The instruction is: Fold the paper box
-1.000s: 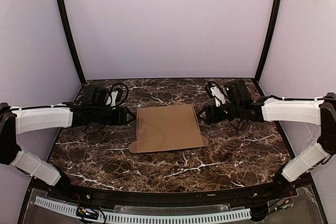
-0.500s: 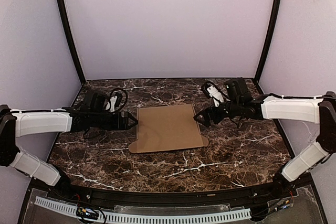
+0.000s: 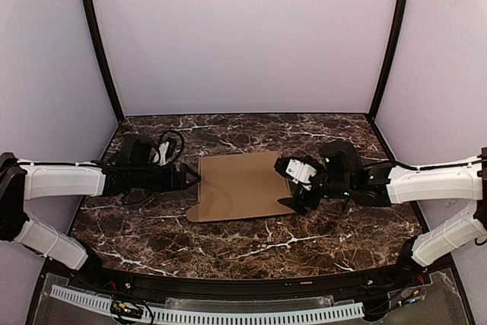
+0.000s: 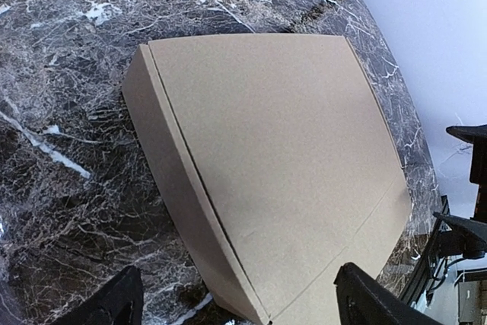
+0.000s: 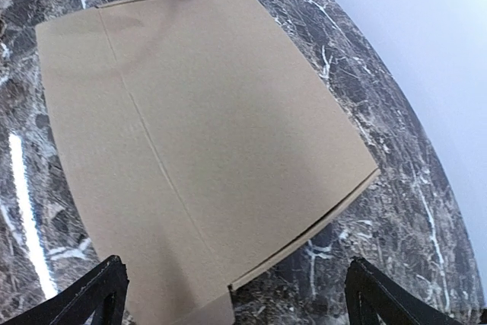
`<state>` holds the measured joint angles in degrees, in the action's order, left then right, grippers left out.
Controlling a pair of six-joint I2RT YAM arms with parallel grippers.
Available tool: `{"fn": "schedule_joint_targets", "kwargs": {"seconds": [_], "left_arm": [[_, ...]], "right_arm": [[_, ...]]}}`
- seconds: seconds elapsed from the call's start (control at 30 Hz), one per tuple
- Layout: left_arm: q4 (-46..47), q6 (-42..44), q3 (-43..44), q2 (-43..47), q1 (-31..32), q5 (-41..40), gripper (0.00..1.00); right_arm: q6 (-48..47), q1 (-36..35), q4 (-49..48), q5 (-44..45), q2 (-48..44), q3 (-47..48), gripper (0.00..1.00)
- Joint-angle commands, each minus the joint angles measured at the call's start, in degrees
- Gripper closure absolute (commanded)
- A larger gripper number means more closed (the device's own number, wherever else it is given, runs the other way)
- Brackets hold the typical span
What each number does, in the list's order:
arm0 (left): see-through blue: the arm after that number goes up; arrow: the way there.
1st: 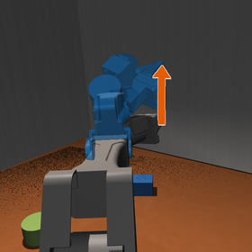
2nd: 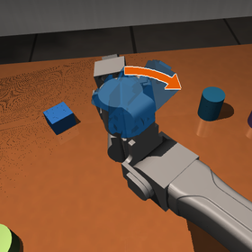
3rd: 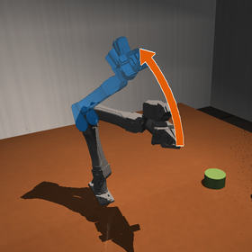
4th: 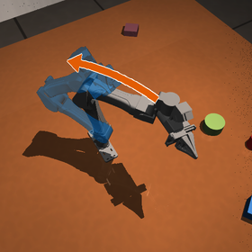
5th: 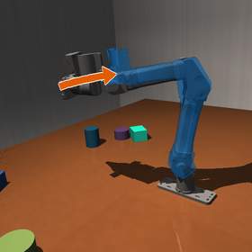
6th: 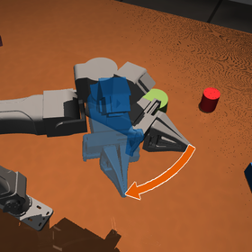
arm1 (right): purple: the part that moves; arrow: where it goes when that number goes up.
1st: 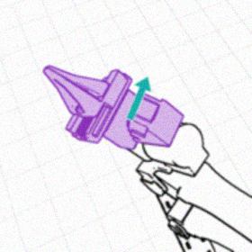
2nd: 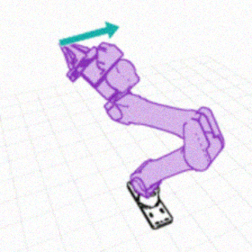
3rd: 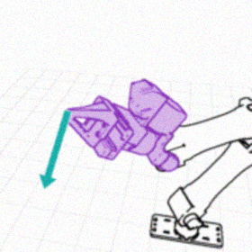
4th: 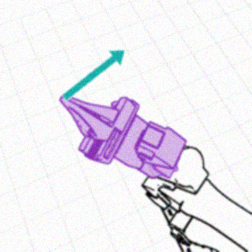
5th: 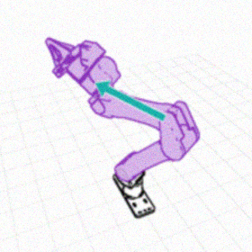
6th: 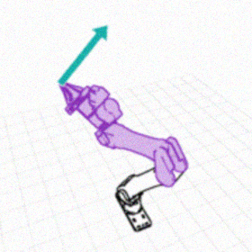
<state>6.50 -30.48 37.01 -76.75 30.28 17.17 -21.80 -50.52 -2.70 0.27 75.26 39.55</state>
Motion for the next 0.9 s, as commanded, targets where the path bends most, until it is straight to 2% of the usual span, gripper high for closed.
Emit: {"fn": "schedule_joint_targets", "kwargs": {"seconds": [0.0,0.1,0.4,0.6,0.87], "left_arm": [[1.13,-0.60,0.35,-2.54,-0.05,2.73,0.14],[1.08,-0.78,1.55,-4.92,-0.05,3.65,0.15],[0.73,-0.46,2.62,-6.87,-0.05,3.33,0.16],[0.79,-0.47,3.53,-7.71,-0.03,4.03,0.17],[-0.52,-0.14,2.98,-6.73,-0.05,3.74,0.17]], "right_arm": [[-7.30,-0.40,-1.65,7.59,0.17,0.98,0.02],[-9.49,-2.55,2.46,7.42,0.78,2.81,0.06],[-15.88,-14.01,-4.10,13.58,0.88,-2.32,0.07],[-17.46,-19.07,-10.53,20.31,8.83,-2.02,0.12],[-21.15,-21.31,-20.19,28.35,20.11,0.19,0.22]]}}
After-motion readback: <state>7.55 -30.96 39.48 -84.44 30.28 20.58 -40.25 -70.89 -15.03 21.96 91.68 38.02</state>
